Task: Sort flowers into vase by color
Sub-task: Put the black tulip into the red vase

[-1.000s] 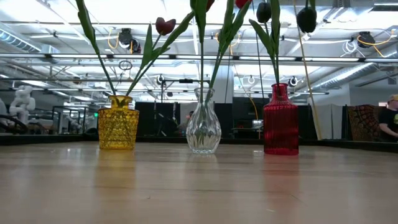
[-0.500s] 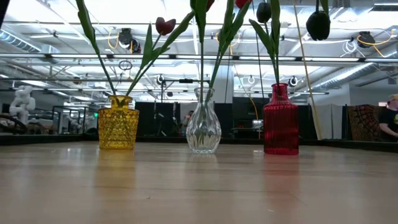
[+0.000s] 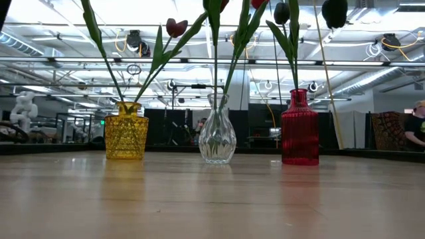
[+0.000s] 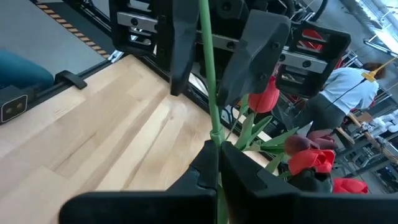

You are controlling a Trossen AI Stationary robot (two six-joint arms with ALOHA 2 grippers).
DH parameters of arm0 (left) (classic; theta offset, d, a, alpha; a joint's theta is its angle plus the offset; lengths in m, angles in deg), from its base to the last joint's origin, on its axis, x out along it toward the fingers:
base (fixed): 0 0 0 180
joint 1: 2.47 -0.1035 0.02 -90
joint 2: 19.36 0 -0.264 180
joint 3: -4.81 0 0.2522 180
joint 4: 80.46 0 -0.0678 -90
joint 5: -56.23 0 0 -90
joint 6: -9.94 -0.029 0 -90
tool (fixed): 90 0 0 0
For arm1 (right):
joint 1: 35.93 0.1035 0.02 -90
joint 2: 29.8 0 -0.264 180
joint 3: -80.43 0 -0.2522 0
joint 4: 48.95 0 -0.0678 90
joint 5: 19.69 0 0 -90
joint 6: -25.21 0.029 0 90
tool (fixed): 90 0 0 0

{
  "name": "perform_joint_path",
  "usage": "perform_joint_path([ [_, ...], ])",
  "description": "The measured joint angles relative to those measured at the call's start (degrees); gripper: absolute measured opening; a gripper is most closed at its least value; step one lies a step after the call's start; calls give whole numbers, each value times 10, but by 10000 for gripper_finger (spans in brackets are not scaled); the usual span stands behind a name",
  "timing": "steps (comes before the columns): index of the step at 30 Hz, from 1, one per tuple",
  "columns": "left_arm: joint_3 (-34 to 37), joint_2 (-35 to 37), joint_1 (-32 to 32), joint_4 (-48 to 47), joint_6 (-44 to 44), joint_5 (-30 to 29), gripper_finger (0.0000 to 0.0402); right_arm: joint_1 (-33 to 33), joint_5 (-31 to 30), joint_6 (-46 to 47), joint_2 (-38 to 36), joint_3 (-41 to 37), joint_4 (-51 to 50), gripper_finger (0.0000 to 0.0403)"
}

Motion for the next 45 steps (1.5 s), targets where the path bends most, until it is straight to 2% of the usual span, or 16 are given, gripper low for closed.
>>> perform_joint_path([
  [13, 0, 0, -6, 20, -15, 3, 97, 0, 1, 3, 0, 0, 3, 0],
  [17, 0, 0, -9, 20, -16, 11, 93, 0, 19, 5, 0, 0, 3, 0],
  [19, 0, 0, -10, 18, -19, 11, 79, 0, 27, 17, 0, 0, 4, 0],
  [24, 0, 0, -3, 16, -52, 10, 12, 0, 32, 52, 0, 0, 8, 10],
  [29, 0, 0, 9, 17, -80, -16, 9, 0, 31, 103, 0, 0, 10, 39],
  [33, -5, 2, 34, 14, -127, -48, 4, 0, 26, 196, -8, 0, 18, 74],
  [40, -40, 5, 81, 18, -258, -92, 2, 5, 26, 290, -43, 0, 10, 145],
  [45, -69, 5, 98, 18, -351, -133, 1, 11, 27, 337, -54, 0, 9, 182],
])
